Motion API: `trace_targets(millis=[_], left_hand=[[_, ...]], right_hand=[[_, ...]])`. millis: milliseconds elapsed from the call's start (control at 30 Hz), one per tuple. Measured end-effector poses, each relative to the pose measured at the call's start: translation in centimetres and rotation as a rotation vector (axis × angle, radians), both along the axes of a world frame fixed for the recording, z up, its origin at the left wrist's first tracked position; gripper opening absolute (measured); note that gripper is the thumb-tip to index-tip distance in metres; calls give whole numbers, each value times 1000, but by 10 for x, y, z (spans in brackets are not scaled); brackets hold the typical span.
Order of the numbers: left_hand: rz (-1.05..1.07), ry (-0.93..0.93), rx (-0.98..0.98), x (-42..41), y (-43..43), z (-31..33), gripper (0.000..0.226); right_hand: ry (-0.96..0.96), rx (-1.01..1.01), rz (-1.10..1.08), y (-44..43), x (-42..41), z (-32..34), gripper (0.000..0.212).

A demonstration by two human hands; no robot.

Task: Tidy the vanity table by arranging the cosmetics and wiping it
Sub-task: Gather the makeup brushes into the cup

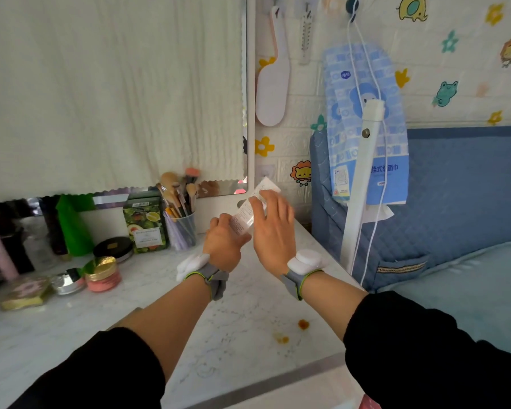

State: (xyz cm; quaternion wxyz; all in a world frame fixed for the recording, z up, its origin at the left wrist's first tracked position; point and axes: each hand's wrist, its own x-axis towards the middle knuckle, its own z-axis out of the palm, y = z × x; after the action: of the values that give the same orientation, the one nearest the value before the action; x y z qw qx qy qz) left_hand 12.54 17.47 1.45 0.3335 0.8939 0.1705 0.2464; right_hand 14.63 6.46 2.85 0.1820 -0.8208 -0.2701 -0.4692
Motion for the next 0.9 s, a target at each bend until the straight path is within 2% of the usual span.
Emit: trace_targets(millis=[100,233,333,467,567,767,900], left_hand=[[67,-25,-170,-1,0,0,52],[78,-78,-316,-4,4,-8,50],[63,-78,-312,-6,13,-14,49],[10,-87,-303,-8,24,-24,47],[-33,-126,-307,-9,29,-24,39],[67,-109,-270,-8,32,-22,42],[6,-138,-322,-6,39,-25,44]], right_hand=[[169,166,48,3,-2,-2,39],[731,262,268,10,0,-9,54],[960,295,391,22,2,-19,68],[1023,357,458,39,4,-26,63],[1038,380,468,47,6,-30,67],[1054,344,505,66,10,-29,66],[1061,337,503,78,16,-27,66]])
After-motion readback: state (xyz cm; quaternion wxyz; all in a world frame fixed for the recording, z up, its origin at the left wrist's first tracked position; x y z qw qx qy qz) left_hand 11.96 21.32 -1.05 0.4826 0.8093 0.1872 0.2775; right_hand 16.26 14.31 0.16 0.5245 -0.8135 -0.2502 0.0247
